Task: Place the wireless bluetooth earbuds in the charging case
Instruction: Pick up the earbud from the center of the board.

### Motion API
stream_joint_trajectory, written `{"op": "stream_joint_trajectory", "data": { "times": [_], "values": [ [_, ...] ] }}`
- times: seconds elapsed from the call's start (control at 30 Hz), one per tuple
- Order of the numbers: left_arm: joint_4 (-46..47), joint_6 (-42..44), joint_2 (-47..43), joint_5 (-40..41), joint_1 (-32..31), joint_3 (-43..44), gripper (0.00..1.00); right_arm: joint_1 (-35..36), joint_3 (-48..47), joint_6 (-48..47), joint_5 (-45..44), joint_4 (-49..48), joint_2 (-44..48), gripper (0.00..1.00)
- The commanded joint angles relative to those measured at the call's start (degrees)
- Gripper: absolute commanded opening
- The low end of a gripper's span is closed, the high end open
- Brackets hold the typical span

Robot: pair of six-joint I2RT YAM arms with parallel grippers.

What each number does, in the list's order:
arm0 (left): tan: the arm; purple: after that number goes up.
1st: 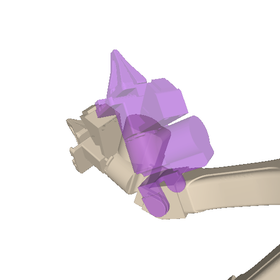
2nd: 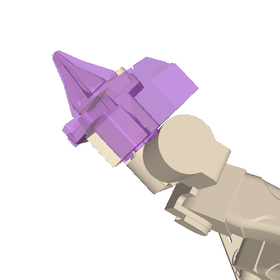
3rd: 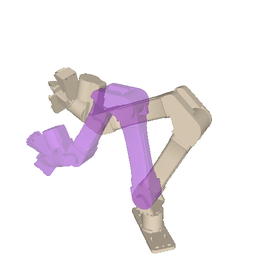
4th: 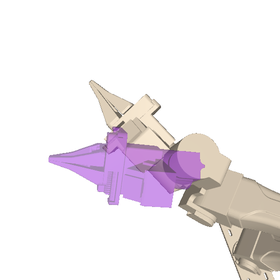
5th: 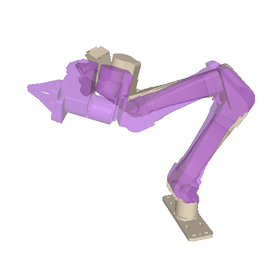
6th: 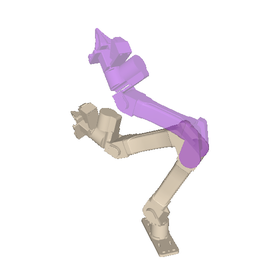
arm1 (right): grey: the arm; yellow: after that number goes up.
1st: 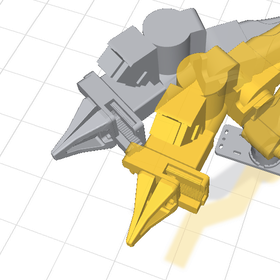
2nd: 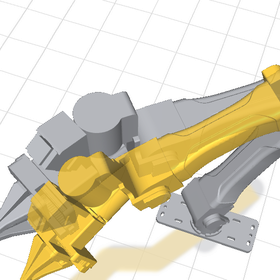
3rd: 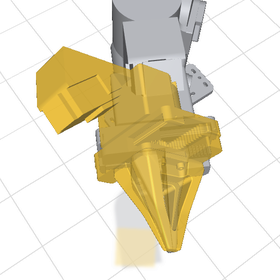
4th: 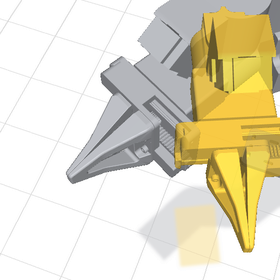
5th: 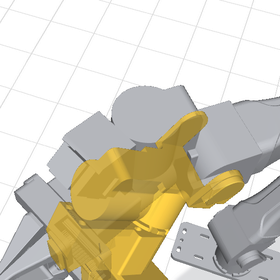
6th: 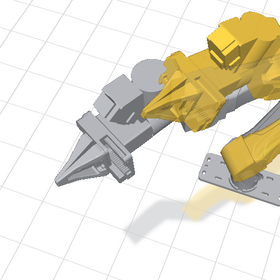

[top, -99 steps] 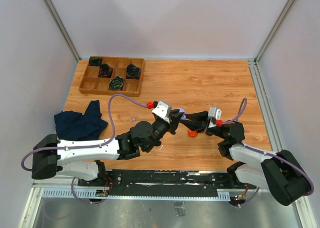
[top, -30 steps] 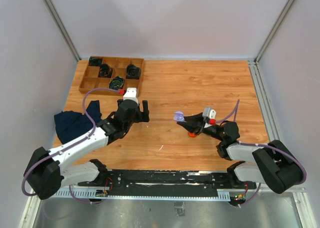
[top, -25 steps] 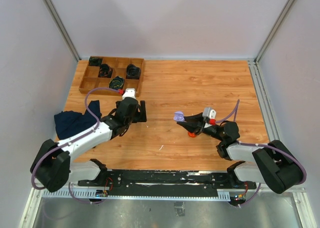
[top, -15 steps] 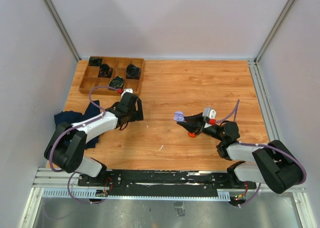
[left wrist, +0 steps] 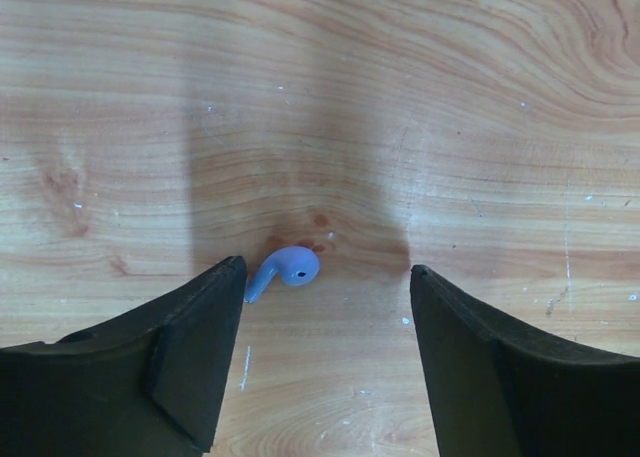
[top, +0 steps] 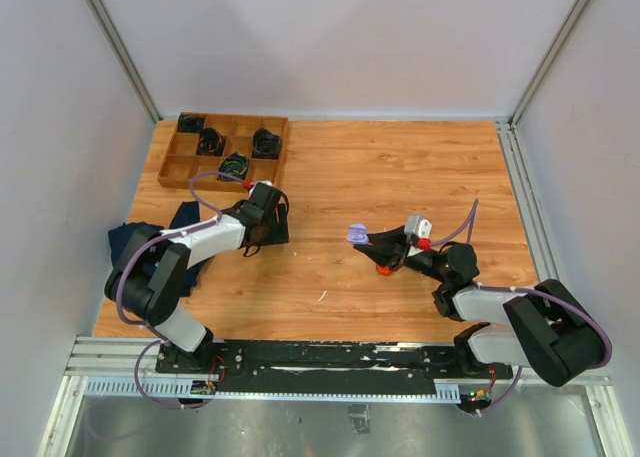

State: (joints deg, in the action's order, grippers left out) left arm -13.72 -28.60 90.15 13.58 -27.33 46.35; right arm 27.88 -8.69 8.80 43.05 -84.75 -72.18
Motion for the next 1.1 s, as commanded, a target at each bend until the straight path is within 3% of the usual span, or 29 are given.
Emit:
{"op": "stream_joint_trajectory", "data": {
  "times": [0.0,0.27,0.63,1.07],
  "values": [
    [-2.9,-1.0,1.5,-4.5,0.4,1.3,0.7,0.9,-0.3,-0.2,0.3,-3.6,-0.2,0.01],
    [-7.2,-1.5,0.7,-7.0,-1.2,3.4,0.62,0.9,-0.4,-0.1,0.5,-3.6,-0.6,0.01],
    [-13.5,-5.7,2.9,6.9,-1.3,8.5,0.57,0.9,-0.6,0.0,0.5,-3.5,-0.9,0.01],
    [-12.5,-6.6,9.7,5.1,-1.1,11.6,0.46,0.9,-0.5,-0.3,0.5,-3.6,-0.8,0.01]
  ]
}}
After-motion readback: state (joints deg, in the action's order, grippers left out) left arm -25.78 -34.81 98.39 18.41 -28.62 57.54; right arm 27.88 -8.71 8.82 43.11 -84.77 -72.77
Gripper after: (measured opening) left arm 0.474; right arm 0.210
